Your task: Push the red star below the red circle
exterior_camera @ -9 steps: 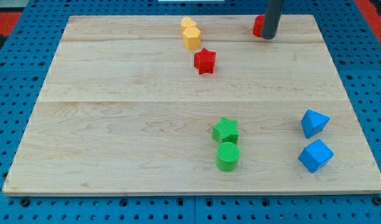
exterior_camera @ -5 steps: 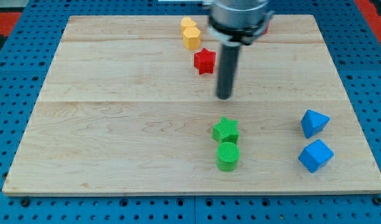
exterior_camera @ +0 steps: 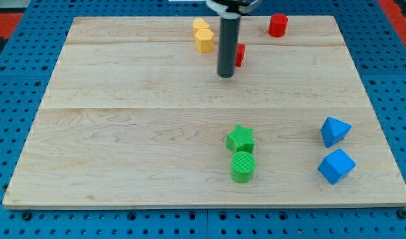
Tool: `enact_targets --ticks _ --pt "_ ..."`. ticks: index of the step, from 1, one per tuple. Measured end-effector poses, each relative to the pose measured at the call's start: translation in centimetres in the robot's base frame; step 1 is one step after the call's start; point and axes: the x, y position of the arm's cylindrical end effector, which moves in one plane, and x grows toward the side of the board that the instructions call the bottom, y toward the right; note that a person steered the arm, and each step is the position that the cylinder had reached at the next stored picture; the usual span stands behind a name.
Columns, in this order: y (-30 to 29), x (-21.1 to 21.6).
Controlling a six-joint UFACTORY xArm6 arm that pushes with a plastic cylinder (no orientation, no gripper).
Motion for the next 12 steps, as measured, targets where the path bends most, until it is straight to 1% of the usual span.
enact_targets --ticks 1,2,3,5,6,7,8,10,12 --pt "-0.8 -3.2" --pt "1.6 -4.7" --pt "6.1 -4.7" --pt "8.0 -4.0" --pt "10.2 -4.0" --pt "11.3 -5.9" --pt "11.3 -7.0" --pt "11.5 -7.0" --pt "13.7 -4.8"
